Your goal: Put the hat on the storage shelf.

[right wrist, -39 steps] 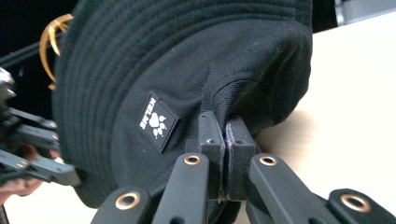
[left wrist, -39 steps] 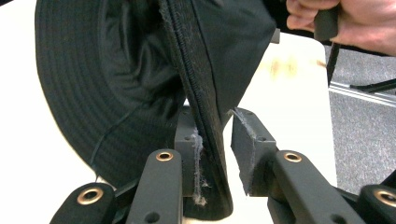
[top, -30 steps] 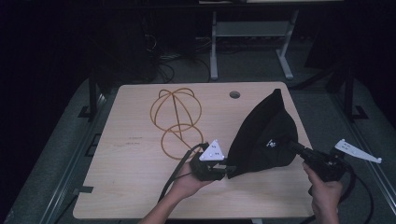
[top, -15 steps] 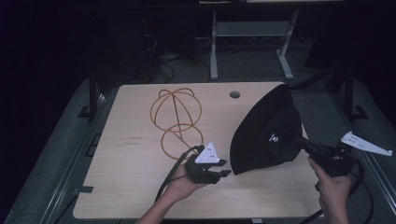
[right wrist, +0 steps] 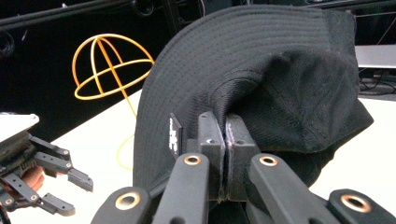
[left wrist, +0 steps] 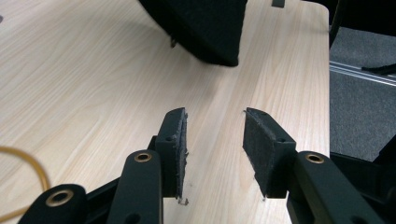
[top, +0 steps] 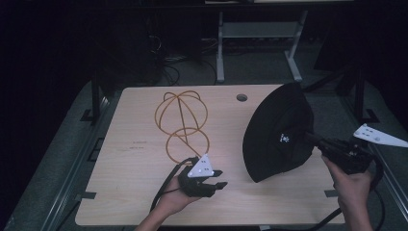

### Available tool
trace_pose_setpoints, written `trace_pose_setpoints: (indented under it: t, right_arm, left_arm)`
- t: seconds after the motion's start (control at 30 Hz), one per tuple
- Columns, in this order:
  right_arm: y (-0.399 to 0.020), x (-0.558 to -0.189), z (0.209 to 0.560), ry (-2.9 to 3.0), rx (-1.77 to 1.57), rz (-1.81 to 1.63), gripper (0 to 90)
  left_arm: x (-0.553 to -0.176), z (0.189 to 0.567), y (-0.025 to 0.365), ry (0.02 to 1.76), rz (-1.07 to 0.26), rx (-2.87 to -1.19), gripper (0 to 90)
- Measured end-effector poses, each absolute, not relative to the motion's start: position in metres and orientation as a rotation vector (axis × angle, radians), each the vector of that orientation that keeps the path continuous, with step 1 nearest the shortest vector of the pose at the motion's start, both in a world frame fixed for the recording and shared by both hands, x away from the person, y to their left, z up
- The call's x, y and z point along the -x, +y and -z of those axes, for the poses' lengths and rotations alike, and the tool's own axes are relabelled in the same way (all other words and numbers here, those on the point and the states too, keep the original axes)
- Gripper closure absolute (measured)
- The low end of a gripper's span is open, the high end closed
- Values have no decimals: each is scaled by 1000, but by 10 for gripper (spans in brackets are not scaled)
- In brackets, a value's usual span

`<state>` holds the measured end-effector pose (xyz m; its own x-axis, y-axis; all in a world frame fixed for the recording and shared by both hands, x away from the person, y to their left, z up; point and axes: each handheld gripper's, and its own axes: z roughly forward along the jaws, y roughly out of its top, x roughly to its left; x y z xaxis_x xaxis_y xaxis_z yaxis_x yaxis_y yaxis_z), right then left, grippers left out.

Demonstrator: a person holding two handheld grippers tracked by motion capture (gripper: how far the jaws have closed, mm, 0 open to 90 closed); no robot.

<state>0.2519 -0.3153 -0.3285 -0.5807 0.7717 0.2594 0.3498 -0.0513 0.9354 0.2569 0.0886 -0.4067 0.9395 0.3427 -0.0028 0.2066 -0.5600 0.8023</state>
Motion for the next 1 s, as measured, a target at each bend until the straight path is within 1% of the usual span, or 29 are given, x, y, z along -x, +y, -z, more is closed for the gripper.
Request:
trace_pose_setpoints:
  t: [0.57, 1.0]
  right_arm:
    - [-300, -260, 299, 1958, -1096, -1624, 877]
    - [-286, -273, 283, 2016, -1043, -1639, 876]
  left_arm:
    - [-249, 414, 134, 449, -222, -2174, 507]
    - [-246, 424, 144, 454, -224, -2168, 436]
